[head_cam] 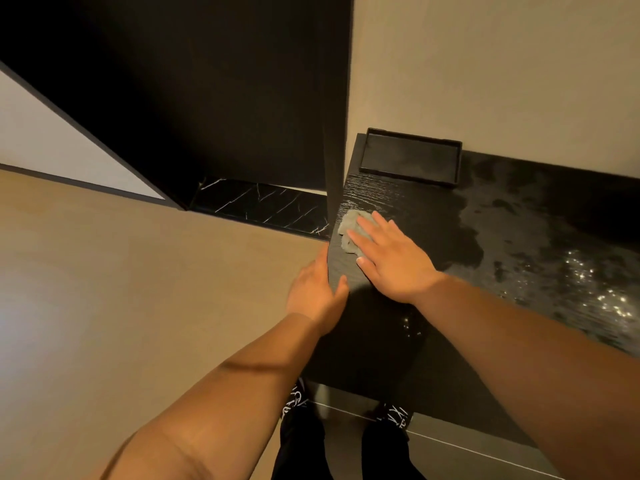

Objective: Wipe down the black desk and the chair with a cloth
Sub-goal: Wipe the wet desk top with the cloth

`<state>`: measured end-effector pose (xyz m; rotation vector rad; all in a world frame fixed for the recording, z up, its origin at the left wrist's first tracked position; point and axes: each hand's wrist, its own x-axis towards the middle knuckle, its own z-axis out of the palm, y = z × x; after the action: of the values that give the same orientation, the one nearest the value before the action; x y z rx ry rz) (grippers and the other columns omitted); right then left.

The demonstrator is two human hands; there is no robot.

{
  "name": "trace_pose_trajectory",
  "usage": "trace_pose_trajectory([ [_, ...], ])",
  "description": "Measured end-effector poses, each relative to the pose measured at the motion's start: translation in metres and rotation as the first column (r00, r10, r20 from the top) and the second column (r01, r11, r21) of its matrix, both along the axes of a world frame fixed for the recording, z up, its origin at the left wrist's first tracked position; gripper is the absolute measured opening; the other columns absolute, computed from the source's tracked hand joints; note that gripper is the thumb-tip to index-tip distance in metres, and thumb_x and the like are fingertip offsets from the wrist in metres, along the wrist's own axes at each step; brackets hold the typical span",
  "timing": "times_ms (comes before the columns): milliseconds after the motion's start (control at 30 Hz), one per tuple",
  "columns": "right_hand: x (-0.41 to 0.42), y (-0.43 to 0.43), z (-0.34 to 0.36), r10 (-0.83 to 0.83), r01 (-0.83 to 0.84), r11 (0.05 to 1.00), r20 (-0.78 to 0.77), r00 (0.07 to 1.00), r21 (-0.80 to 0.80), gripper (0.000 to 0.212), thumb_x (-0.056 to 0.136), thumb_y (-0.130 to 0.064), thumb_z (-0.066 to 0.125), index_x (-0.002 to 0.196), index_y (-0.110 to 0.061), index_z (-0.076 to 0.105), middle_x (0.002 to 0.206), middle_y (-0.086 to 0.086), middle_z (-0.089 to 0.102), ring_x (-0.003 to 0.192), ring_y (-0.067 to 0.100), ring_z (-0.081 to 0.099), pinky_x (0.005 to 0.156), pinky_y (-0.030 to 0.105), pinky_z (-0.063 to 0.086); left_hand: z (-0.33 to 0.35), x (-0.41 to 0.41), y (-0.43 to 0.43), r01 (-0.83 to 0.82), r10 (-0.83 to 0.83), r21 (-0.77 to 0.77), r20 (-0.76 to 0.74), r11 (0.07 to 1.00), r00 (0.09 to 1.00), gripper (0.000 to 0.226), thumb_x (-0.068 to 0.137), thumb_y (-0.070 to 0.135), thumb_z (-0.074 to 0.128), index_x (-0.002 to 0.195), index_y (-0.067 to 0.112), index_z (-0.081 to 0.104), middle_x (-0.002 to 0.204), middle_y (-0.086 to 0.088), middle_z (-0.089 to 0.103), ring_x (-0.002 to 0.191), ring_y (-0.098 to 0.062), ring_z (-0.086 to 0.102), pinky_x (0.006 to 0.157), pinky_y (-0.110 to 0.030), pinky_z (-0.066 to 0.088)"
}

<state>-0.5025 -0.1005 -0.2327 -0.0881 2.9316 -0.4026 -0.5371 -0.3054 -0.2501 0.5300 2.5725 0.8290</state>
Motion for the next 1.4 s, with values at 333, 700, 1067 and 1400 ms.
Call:
trace_pose_trajectory([
  [333,-0.018,-0.016,0.002,-0.004,0.005,0.998,0.014,1.0,-0.065,0.054,0.107,-0.039,0.032,0.16,-0.033,0.023,0.171,-0.002,0.003,0.157,0.024,-0.011,0.127,0.045,0.0,0.0,0.005,-0.004,-0.028,0.028,0.011,0.038,1.0,0.999,0.072,0.093,0.047,0.053,0.159,0.031,0.029,0.14,-0.003,0.062,0.123,-0.025,0.06,0.101,-0.042,0.051],
  [700,-0.018,-0.009,0.001,-0.048,0.048,0.998,0.018,0.999,-0.045,0.056,0.107,-0.044,0.026,0.161,-0.03,0.021,0.171,-0.001,0.004,0.157,0.024,-0.01,0.128,0.047,0.0,-0.002,0.005,-0.002,-0.05,0.051,-0.017,0.048,0.999,0.998,0.076,0.088,0.053,0.049,0.159,0.037,0.027,0.13,0.001,0.068,0.113,-0.021,0.065,0.096,-0.042,0.055],
  [1067,0.043,0.009,-0.009,0.092,-0.092,0.996,-0.034,0.995,-0.004,0.053,0.106,-0.038,0.035,0.159,-0.031,0.029,0.17,-0.002,0.014,0.158,0.023,-0.001,0.128,0.049,0.008,0.002,0.008,-0.004,-0.039,0.039,-0.025,0.028,0.999,0.999,0.072,0.09,0.06,0.043,0.157,0.037,0.027,0.136,-0.003,0.066,0.119,-0.026,0.063,0.099,-0.045,0.053],
  [1400,0.079,0.009,-0.011,-0.391,0.391,0.92,-0.065,0.918,-0.015,0.056,0.105,-0.039,0.032,0.159,-0.023,0.03,0.168,0.007,0.017,0.155,0.038,0.007,0.125,0.057,0.015,0.004,0.01,-0.004,0.01,-0.011,-0.006,-0.059,1.0,0.998,0.067,0.097,0.042,0.052,0.158,0.041,0.022,0.127,-0.003,0.069,0.106,-0.029,0.068,0.088,-0.041,0.053],
])
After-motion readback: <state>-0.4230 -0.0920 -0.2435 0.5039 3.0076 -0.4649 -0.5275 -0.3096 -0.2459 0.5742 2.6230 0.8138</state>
